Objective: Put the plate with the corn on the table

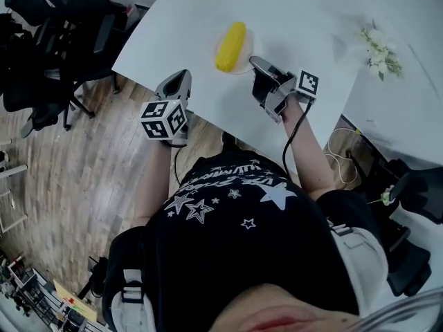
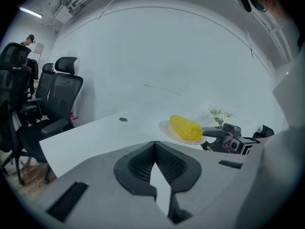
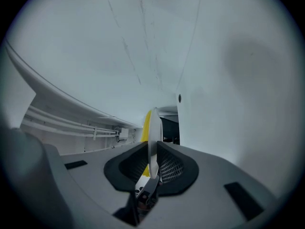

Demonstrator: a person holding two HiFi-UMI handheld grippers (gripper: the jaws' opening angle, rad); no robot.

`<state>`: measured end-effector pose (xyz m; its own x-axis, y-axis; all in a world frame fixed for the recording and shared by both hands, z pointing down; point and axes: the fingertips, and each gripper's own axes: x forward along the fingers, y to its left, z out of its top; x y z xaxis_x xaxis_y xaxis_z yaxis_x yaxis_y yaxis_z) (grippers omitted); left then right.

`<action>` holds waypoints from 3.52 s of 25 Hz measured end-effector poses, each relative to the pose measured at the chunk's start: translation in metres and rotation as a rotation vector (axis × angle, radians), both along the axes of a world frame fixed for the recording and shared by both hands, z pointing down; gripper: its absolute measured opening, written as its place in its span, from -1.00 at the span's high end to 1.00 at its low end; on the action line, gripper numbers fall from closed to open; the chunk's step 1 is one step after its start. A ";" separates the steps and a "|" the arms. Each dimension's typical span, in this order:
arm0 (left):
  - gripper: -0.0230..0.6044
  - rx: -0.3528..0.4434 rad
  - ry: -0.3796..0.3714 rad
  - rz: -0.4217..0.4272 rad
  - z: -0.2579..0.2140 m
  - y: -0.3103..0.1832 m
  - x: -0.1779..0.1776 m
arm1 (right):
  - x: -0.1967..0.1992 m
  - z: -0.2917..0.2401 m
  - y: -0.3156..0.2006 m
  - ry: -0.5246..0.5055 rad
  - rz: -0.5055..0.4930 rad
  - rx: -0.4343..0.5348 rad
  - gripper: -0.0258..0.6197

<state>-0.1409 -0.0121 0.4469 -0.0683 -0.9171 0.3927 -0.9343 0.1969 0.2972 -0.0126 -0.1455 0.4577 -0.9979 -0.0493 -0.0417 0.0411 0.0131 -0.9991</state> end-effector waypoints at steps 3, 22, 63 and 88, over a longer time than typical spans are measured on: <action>0.91 -0.001 -0.007 -0.011 -0.002 -0.012 -0.009 | -0.007 0.005 -0.015 -0.004 -0.002 -0.001 0.77; 0.91 -0.041 -0.026 0.223 0.010 -0.116 -0.070 | -0.045 0.010 -0.080 0.016 0.209 0.023 0.75; 0.91 -0.103 0.036 0.490 0.098 -0.320 -0.195 | -0.173 0.110 -0.217 0.094 0.454 -0.011 0.74; 0.91 -0.117 0.055 0.485 0.113 -0.339 -0.196 | -0.170 0.142 -0.252 0.249 0.527 -0.101 0.79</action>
<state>-0.3365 -0.3510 0.5597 0.3783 -0.7879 0.4858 -0.9102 -0.2211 0.3501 -0.1826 -0.3971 0.6000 -0.8169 -0.5324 0.2216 -0.1815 -0.1273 -0.9751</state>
